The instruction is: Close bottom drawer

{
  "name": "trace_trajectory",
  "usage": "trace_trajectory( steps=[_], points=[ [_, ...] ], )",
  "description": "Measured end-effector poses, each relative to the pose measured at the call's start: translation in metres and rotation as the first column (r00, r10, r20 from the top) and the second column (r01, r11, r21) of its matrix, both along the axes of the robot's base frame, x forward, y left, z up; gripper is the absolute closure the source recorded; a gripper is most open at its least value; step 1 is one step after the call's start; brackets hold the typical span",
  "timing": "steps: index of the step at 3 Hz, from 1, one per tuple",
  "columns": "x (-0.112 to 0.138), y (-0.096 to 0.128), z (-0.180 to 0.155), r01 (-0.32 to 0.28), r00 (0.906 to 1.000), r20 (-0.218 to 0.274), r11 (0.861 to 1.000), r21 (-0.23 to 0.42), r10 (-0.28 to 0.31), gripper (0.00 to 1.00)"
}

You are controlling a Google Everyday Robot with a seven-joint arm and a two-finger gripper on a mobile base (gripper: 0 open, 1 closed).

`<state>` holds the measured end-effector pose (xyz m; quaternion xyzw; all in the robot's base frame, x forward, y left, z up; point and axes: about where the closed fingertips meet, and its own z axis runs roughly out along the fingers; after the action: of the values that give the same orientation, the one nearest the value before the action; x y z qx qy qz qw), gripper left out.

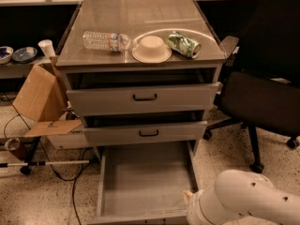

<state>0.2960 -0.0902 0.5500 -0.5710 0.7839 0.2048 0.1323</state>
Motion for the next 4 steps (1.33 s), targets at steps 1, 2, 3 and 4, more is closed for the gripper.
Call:
trace_trajectory(
  steps=[1, 2, 3, 4],
  points=[
    [-0.001, 0.000, -0.002, 0.002, 1.0000, -0.005, 1.000, 0.001, -0.002, 0.00],
    [-0.006, -0.002, -0.041, 0.004, 0.9987, -0.051, 1.000, -0.005, -0.005, 0.00],
    [-0.010, -0.015, -0.144, 0.047, 0.9904, -0.128, 0.998, -0.035, -0.051, 0.02],
    [0.003, -0.033, -0.217, 0.107, 0.9810, -0.156, 0.992, -0.062, -0.115, 0.25]
  ],
)
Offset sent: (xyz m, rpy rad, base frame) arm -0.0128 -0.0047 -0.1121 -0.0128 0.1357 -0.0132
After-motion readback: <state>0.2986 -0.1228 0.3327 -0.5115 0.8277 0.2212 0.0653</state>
